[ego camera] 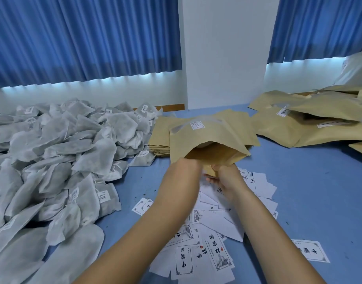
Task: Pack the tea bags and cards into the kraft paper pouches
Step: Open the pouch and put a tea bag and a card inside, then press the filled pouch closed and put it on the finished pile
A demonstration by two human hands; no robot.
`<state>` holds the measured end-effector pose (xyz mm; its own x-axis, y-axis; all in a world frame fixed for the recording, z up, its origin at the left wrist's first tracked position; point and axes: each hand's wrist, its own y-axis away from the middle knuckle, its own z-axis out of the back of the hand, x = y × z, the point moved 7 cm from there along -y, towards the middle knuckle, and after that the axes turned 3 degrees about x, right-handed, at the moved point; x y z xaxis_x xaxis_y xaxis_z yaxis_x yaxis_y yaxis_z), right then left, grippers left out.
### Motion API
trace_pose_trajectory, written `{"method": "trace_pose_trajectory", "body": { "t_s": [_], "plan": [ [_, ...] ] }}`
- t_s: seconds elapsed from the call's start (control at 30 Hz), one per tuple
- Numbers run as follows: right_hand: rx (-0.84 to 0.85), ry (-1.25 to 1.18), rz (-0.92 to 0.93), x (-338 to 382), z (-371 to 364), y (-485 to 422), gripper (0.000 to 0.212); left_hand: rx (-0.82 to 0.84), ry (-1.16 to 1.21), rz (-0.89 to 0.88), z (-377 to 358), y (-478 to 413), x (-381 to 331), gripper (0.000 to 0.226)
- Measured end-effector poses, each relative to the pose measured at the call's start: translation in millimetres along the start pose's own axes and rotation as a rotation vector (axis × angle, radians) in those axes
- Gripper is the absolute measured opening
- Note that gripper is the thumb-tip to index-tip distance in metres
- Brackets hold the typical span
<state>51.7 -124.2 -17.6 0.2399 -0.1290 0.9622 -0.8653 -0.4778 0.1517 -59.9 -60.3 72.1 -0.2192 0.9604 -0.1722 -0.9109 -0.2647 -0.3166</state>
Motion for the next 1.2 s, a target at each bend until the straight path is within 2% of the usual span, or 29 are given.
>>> {"method": "trace_pose_trajectory", "body": {
  "t_s": [0.07, 0.1, 0.23, 0.33, 0.43, 0.5, 0.57, 0.63, 0.73, 0.77, 0.8, 0.9, 0.97, 1.03, 1.1, 1.17, 1.2],
  "plan": [
    [0.018, 0.014, 0.002, -0.3, -2.4, 2.2, 0.031, -0.115, 0.116, -0.117, 4.1, -9.7, -24.0, 0.025],
    [0.020, 0.030, 0.002, 0.0, -3.0, 3.5, 0.035, -0.101, 0.131, -0.115, -2.1, -18.3, -29.0, 0.028],
    [-0.051, 0.111, -0.009, 0.5, 2.3, 4.4, 0.034, 0.125, -0.023, 0.055, -54.0, -57.7, -22.0, 0.023],
    [-0.048, 0.134, 0.017, -0.7, -2.2, 5.7, 0.033, 0.196, 0.048, 0.143, -68.3, -79.0, -8.8, 0.025],
    [-0.004, 0.099, 0.010, -0.8, -6.9, 7.0, 0.033, 0.182, 0.056, 0.173, -60.1, -85.3, -5.8, 0.028],
    [0.001, 0.047, -0.023, -3.3, -3.9, 4.3, 0.032, 0.113, 0.049, 0.171, -46.5, -73.8, -14.7, 0.018],
    [-0.005, 0.031, -0.054, -5.7, -0.1, 0.7, 0.029, -0.036, -0.126, 0.064, -25.3, -50.9, -33.8, 0.015],
    [-0.004, 0.037, -0.071, -8.7, 1.9, -1.5, 0.028, -0.168, -0.243, 0.004, -1.4, -28.2, -46.1, 0.025],
    [0.036, 0.037, -0.039, -6.4, -3.6, 2.3, 0.029, -0.483, -0.174, -0.070, 22.4, -15.8, -40.3, 0.033],
    [0.064, -0.010, -0.035, -5.7, -7.3, 4.3, 0.029, -0.522, -0.156, -0.061, 24.9, -16.7, -32.1, 0.041],
    [0.095, -0.057, -0.041, -5.0, -10.3, 5.7, 0.030, -0.480, -0.129, -0.034, 25.0, -21.0, -24.0, 0.045],
    [0.254, -0.154, -0.031, 1.5, -19.2, 10.6, 0.024, -0.058, -0.127, 0.068, -16.8, -34.0, -4.6, 0.028],
    [0.354, -0.163, -0.034, 3.9, -23.5, 15.2, 0.021, 0.060, -0.136, 0.094, -40.7, -31.0, 0.2, 0.023],
    [0.335, -0.141, -0.036, 2.4, -23.8, 16.6, 0.023, 0.020, -0.086, 0.129, -43.1, -25.3, 2.4, 0.026],
    [0.317, -0.164, -0.061, 1.5, -26.7, 19.0, 0.028, -0.118, -0.075, 0.100, -31.4, -19.5, -1.1, 0.022],
    [0.296, -0.323, -0.121, -0.7, -27.2, 16.1, 0.021, -0.291, -0.017, -0.010, -26.2, -11.6, -9.1, 0.011],
    [0.223, -0.410, -0.149, -2.5, -21.9, 13.2, 0.027, -0.319, 0.056, -0.054, -29.9, -6.6, -12.1, 0.006]
  ]
}}
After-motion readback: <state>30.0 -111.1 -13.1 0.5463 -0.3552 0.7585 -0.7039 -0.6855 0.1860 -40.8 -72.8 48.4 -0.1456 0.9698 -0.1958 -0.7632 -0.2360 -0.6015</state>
